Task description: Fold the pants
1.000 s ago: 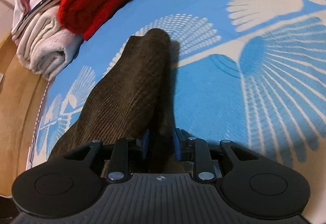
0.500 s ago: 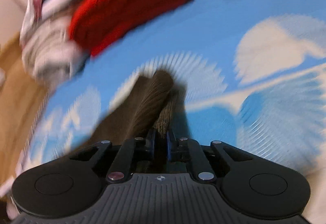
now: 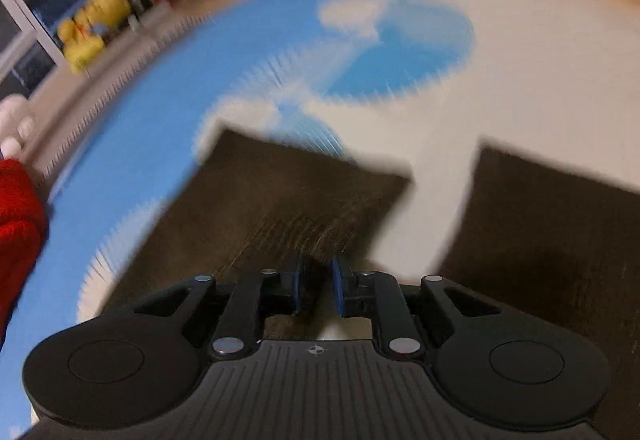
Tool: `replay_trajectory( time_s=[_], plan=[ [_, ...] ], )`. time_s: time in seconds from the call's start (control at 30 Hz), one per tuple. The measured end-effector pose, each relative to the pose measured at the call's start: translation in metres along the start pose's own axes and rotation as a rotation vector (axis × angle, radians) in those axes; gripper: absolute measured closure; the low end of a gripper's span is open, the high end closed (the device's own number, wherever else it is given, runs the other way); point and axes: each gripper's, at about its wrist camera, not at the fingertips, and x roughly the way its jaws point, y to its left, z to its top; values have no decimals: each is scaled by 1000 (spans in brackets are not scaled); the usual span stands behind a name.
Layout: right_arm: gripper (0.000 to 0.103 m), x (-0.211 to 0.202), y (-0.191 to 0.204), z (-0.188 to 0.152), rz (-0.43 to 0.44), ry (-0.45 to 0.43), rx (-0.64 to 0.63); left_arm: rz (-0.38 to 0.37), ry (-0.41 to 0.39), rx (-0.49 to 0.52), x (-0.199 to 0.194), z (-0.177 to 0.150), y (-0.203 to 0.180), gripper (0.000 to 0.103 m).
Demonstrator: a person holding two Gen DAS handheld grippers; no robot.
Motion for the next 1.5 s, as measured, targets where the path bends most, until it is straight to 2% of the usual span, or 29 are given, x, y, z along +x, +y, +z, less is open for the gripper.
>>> replay_trajectory(
  time_s=[0.03,0.1,0.13,0.2,0.37,0.5,0.53,0.57,0.7,0.73,0.77,0.87,1.0,1.07,1.1,1.2,1.4,1.5],
  plan=[
    [85,6,-11,2,21,34,14,-16,-1,21,3,0,-6,62],
    [78,13,-27,7,83,75,40,-56,8,56,11,3,-17,58],
    [73,17,-31,10,124,93,47,-74,12,63,15,4,-21,58],
    [71,21,-28,14,173,105,39,-109,28,65,27,9,-25,57],
    [70,24,-30,22,209,117,52,-154,75,51,63,18,-29,53],
    [72,32,-29,25,171,103,39,-176,88,72,80,21,-37,49],
    [75,35,-28,26,167,98,24,-178,89,84,83,22,-40,47],
    [83,36,-25,27,154,90,0,-179,92,103,87,22,-44,44],
    [92,38,-17,26,120,71,-79,-133,105,197,102,17,-59,45],
    [93,37,-16,25,107,61,-91,-124,107,223,105,16,-62,47],
    [94,37,-14,25,93,52,-103,-118,106,251,109,13,-64,57],
    [95,33,-13,26,18,35,-116,-128,103,321,109,9,-65,66],
    [95,26,-31,28,-106,3,-91,-200,133,414,105,1,-58,70],
    [95,23,-41,28,-138,-13,-91,-228,151,489,103,-9,-59,71],
    [95,21,-45,27,-144,-17,-92,-230,153,539,102,-14,-60,76],
    [95,12,-55,21,-177,-38,-135,-249,160,632,98,-27,-60,77],
    [95,2,-74,19,-245,-63,-127,-269,127,618,95,-27,-47,75],
    [86,1,-73,25,-194,-35,-67,-305,114,528,85,-14,-33,68]
  ],
)
